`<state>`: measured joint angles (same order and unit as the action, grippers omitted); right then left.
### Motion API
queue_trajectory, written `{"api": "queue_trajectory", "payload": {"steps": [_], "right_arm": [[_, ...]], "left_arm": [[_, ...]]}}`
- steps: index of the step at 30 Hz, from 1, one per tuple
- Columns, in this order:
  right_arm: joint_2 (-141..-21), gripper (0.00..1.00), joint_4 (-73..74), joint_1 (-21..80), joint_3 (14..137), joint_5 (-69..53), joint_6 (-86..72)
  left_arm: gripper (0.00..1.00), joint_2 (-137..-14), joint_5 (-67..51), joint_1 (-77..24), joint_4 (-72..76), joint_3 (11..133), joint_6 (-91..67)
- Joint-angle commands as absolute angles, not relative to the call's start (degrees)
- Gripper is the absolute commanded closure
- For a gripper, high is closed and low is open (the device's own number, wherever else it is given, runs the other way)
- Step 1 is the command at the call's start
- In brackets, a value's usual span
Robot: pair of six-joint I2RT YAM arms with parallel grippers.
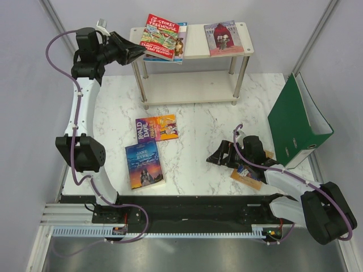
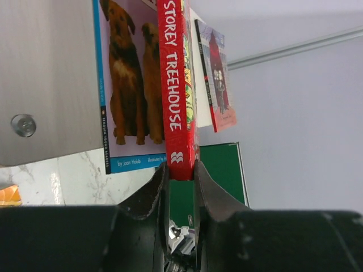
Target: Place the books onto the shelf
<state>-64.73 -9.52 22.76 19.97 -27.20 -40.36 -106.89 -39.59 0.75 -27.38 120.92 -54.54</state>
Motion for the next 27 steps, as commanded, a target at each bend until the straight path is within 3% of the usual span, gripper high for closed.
{"api": "queue_trajectory", "payload": {"steps": [1,6,27], "right_arm": [[-65.2,0.02,-12.0,22.9,19.5,-28.1,-40.6],[-65.2,0.02,-12.1,23.0,19.4,-28.2,-40.5],[-66.1,0.02,-12.7,23.0,19.5,-28.6,-40.6]], "left_arm": [[0.98,-103.9,-44.6,0.7,-12.4,116.7,-62.7],[0.98,-104.3,-47.3,0.6,-2.0,113.6,-68.9],[0.98,-102.1,-42.0,-3.7,1.5,107.8,-69.1]]}}
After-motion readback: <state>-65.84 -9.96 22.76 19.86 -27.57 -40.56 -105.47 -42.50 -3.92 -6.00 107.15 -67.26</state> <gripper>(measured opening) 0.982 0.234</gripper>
